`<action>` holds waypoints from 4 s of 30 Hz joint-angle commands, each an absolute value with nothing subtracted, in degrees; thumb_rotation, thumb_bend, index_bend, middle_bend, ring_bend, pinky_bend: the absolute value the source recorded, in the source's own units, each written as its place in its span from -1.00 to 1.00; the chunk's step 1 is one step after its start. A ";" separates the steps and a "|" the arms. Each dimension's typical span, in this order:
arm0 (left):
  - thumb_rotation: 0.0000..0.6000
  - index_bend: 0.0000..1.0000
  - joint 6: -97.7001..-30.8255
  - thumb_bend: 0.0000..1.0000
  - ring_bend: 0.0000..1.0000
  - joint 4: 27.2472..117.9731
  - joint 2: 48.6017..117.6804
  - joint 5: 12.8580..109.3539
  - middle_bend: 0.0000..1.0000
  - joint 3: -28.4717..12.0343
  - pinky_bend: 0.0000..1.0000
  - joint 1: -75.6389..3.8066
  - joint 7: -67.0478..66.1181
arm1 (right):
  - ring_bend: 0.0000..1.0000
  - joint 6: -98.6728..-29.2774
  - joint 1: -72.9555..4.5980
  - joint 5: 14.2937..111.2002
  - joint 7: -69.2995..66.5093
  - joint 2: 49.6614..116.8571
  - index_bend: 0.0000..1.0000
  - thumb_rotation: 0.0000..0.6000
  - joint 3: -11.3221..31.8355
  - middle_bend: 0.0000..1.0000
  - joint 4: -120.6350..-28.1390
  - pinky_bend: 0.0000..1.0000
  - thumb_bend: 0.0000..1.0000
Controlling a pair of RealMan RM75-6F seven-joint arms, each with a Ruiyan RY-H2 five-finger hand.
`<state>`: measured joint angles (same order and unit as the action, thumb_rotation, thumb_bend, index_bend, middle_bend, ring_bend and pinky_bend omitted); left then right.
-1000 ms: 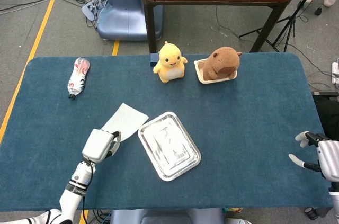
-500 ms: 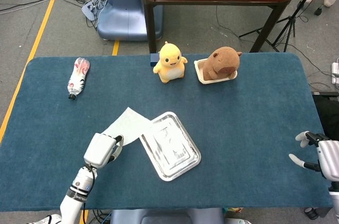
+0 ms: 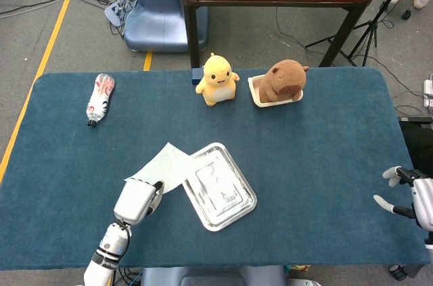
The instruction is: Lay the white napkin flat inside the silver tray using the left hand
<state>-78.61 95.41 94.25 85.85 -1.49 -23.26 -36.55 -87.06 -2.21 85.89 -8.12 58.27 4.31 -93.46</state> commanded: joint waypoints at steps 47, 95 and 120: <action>1.00 0.42 -73.66 -0.06 0.97 87.77 89.52 102.56 1.00 4.02 1.00 -30.16 3.50 | 0.00 -87.05 -1.97 85.49 -8.59 58.13 -0.05 1.00 4.62 0.16 -93.13 0.40 -0.98; 1.00 -0.01 -75.28 -0.48 0.92 75.14 93.79 100.67 1.00 1.74 0.95 -31.33 0.74 | 0.00 -86.74 -2.01 85.38 -8.69 58.15 -0.05 1.00 4.64 0.16 -93.04 0.40 -0.97; 1.00 -0.15 -72.17 -0.62 0.93 72.88 95.05 92.70 1.00 -2.18 0.97 -30.88 -3.28 | 0.00 -86.93 -1.93 85.44 -8.73 58.04 -0.05 1.00 4.67 0.16 -93.12 0.40 -0.97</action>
